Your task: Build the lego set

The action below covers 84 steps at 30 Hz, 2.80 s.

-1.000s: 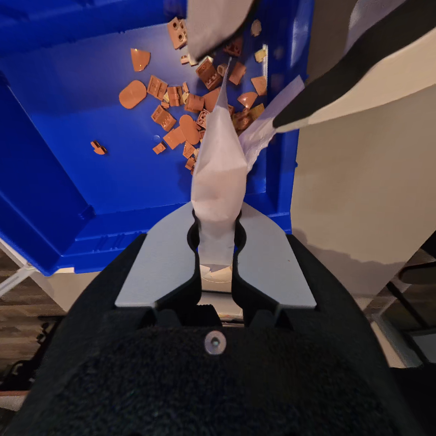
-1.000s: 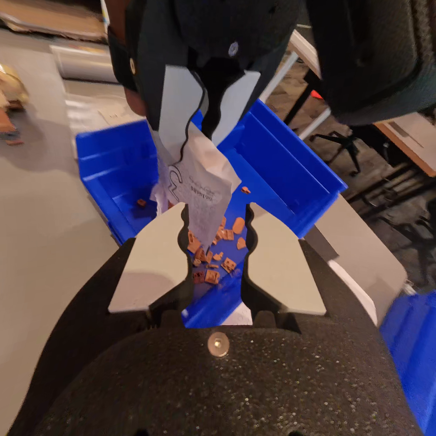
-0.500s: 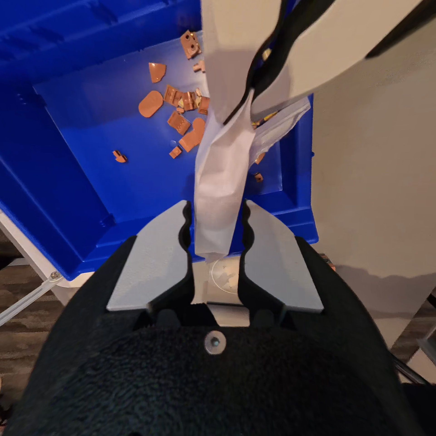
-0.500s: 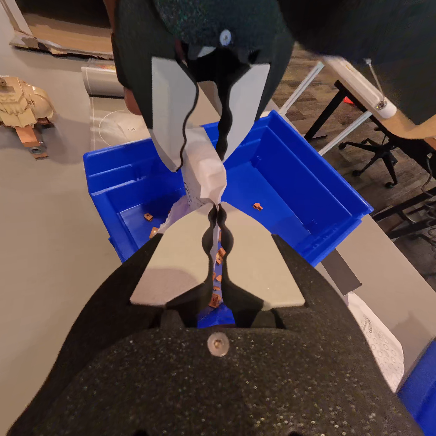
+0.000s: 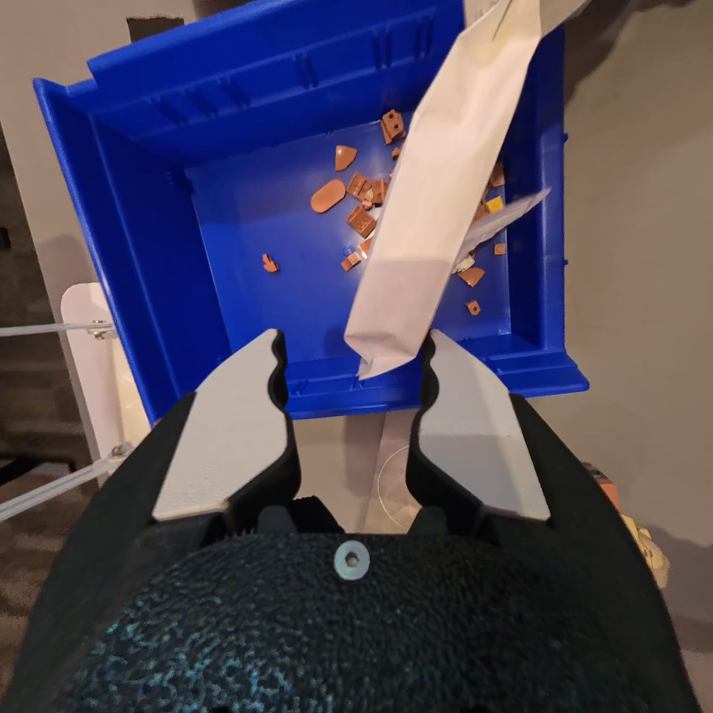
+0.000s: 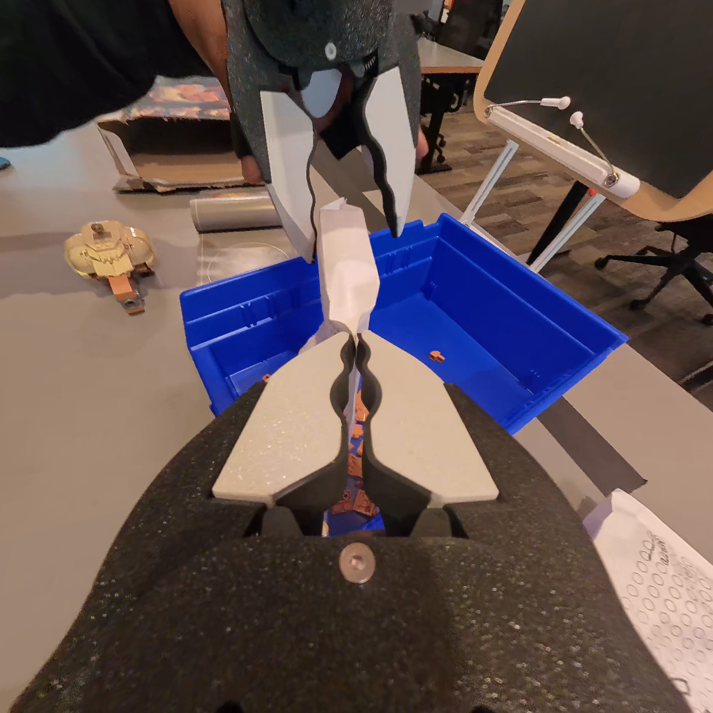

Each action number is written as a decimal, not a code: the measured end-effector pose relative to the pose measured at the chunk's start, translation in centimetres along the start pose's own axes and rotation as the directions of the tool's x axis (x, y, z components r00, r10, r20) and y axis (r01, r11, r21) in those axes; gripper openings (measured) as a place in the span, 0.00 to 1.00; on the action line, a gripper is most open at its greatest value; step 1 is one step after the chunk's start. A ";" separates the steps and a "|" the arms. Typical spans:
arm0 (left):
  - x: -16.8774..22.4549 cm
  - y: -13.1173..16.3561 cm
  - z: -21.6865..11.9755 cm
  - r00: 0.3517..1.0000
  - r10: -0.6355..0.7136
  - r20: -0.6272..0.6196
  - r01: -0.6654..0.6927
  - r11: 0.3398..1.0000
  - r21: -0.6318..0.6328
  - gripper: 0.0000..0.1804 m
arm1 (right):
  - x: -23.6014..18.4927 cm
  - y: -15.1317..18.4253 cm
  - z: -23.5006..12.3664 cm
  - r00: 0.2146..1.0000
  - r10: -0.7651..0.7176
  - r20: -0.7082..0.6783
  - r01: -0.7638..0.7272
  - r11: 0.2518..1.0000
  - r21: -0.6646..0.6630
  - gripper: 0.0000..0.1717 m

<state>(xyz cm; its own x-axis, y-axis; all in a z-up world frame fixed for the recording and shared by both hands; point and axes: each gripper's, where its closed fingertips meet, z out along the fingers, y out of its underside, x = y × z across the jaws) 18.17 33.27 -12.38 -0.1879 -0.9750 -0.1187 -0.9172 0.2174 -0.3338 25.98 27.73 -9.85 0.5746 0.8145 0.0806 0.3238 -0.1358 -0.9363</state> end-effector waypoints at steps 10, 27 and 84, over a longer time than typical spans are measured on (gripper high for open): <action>1.4 -1.1 0.2 0.997 0.044 -0.062 -0.036 0.992 0.120 0.12 | 1.0 0.4 -0.7 0.997 0.078 0.001 -0.078 0.997 0.021 0.00; 0.9 0.0 1.1 0.971 -0.237 -0.033 0.238 0.971 0.033 0.35 | 1.8 -1.2 -2.2 0.988 0.156 0.019 -0.157 0.976 0.149 0.00; 1.5 -0.6 -1.5 0.995 -0.091 0.038 0.088 0.993 0.077 0.01 | 3.7 0.2 -2.4 0.978 0.176 -0.112 -0.166 0.982 0.093 0.00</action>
<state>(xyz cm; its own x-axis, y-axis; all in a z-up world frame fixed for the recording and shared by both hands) 17.89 31.64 -10.99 -0.0905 -0.9883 -0.1230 -0.9004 0.1339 -0.4139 30.00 29.31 -8.91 0.7031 0.7095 -0.0478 0.1527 -0.2163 -0.9643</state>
